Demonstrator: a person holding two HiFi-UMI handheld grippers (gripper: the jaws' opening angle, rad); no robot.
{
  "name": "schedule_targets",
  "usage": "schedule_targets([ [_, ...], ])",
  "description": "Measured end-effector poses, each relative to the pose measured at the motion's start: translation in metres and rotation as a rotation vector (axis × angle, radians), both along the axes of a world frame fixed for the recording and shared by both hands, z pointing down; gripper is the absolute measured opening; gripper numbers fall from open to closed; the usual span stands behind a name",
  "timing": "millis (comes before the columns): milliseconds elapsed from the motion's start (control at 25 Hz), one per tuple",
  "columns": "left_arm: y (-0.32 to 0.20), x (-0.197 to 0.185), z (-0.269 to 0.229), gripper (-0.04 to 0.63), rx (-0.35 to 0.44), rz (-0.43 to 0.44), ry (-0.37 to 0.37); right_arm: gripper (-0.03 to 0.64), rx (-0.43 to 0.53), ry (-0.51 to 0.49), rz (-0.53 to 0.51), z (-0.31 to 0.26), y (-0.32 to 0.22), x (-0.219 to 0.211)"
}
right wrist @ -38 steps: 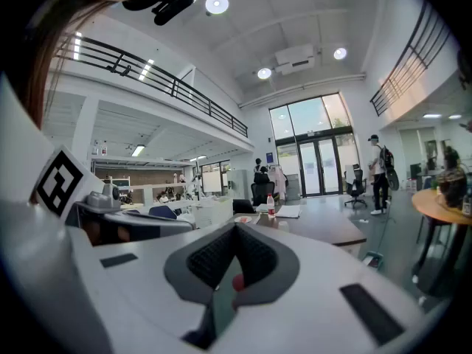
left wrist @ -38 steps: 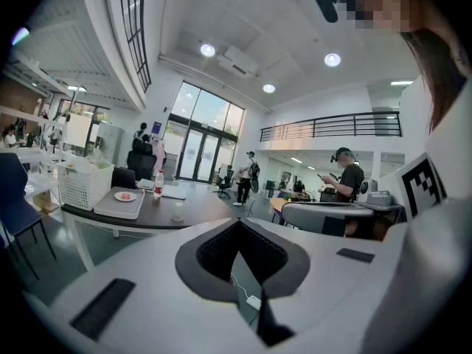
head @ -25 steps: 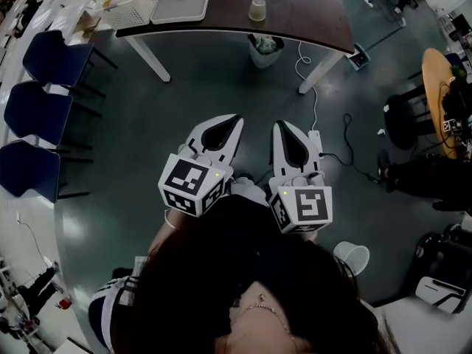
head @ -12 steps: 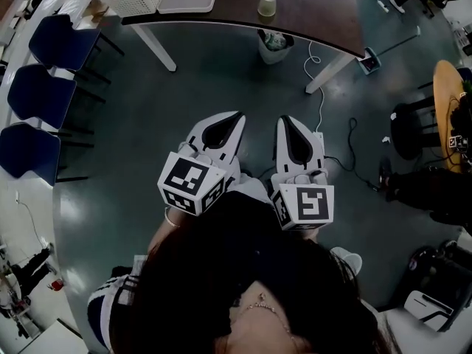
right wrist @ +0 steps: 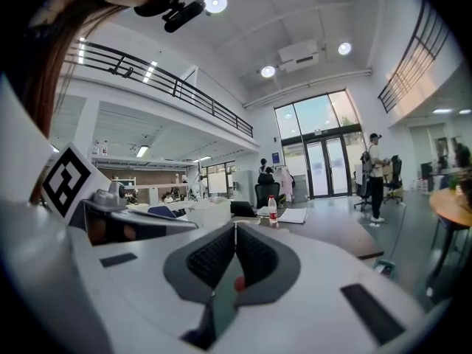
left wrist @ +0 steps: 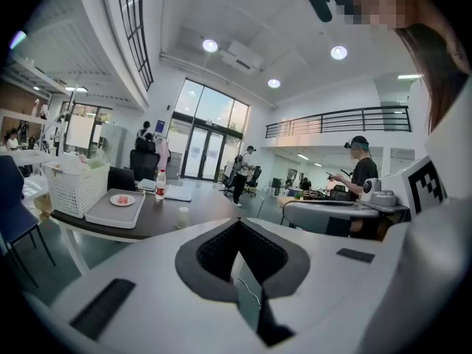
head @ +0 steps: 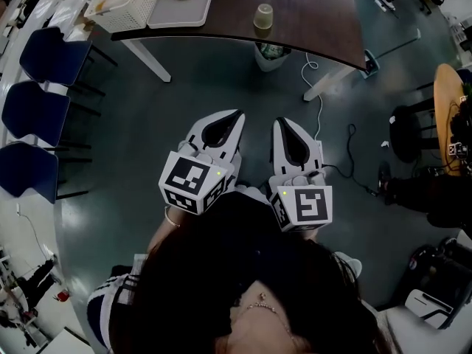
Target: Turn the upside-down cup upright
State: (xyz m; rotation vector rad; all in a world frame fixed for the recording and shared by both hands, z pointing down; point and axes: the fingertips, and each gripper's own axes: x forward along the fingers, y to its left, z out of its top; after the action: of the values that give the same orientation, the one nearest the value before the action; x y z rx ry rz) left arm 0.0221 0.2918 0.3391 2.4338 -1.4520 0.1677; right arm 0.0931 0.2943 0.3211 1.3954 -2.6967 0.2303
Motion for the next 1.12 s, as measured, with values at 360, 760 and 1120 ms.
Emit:
schedule_targets([
  [360,-0.086,-0.027,-0.017,0.002,0.047,0.058,0.009,0.017,0.036,-0.011,0.060,-0.015,-0.082,-0.024],
  [760,-0.139,-0.042,-0.011,0.002,0.039,0.110,0.022,0.017,0.034,-0.008,0.101,-0.016,-0.130,-0.043],
  [1120,-0.196,-0.041,0.003,0.002,0.001,0.101,0.019,0.017,0.027,-0.011,0.095,-0.008,-0.192,-0.040],
])
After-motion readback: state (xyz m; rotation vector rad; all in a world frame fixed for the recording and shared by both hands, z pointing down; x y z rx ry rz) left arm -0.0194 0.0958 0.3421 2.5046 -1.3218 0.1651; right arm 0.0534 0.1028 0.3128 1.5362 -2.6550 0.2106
